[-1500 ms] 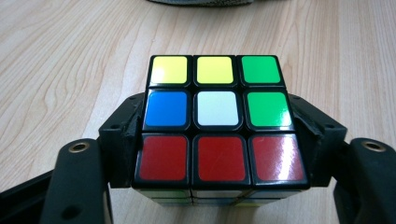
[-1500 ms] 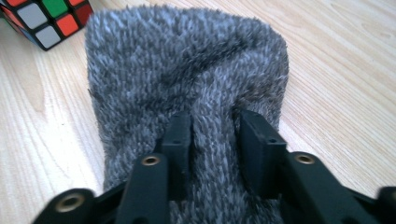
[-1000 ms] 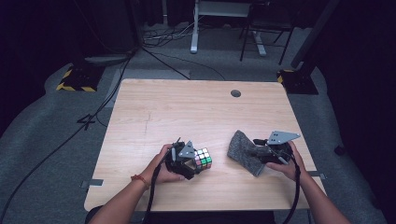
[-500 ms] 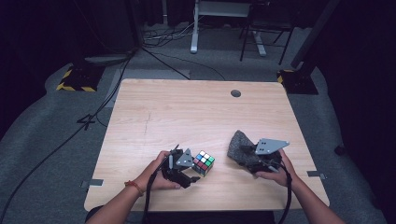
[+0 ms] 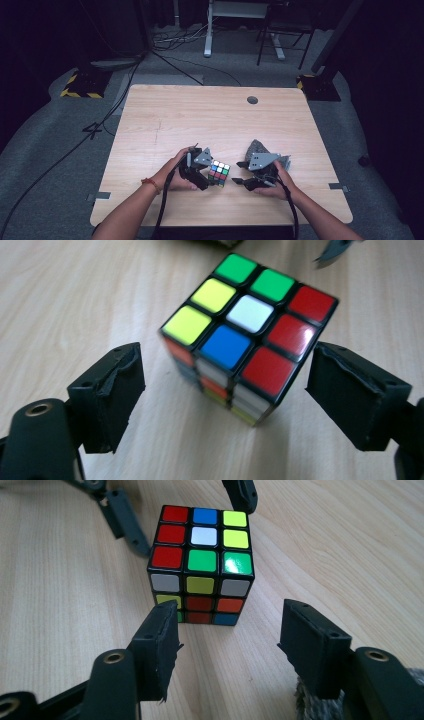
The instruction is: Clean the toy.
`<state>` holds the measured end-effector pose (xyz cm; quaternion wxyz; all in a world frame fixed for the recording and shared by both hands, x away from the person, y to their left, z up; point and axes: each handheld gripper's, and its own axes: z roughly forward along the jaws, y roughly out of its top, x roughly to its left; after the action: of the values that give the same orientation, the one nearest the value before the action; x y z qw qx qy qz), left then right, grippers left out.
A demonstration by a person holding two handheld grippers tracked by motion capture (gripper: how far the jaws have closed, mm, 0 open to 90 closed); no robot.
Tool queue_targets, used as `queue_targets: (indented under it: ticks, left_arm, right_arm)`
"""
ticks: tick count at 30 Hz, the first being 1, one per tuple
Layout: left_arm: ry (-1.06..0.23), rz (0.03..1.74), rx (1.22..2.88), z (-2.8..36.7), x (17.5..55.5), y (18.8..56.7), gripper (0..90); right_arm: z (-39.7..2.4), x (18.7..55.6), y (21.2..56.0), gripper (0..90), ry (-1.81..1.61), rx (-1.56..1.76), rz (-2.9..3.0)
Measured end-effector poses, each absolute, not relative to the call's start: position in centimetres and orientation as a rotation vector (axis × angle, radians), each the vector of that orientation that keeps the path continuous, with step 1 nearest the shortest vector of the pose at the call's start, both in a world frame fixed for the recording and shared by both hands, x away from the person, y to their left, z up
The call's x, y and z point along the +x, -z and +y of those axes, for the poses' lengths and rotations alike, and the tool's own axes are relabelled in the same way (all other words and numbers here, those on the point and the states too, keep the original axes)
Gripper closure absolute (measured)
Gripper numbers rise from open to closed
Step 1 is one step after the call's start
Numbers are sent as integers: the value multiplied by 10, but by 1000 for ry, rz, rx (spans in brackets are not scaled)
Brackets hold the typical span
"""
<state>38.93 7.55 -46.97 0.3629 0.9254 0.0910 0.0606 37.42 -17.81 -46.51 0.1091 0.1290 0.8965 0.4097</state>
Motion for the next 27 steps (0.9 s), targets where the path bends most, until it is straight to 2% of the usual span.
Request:
queue_targets:
  ticks: [6, 10, 12, 18, 27]
  left_arm:
    - [-163, 206, 2386, 66, 389, 469, 154]
    - [-232, 209, 2390, 64, 391, 463, 156]
    - [-268, 158, 2397, 67, 390, 460, 158]
    - [-141, 119, 2456, 61, 394, 468, 163]
    - [-112, 161, 2440, 61, 395, 470, 227]
  right_arm:
    - [-175, 378, 471, 410, -1193, 385, 2656]
    - [-173, 379, 473, 409, -1186, 386, 2655]
    - [-173, 380, 473, 405, -1183, 387, 2654]
    - [-172, 381, 474, 408, -1181, 383, 2653]
    - [-170, 381, 473, 403, -1187, 374, 2650]
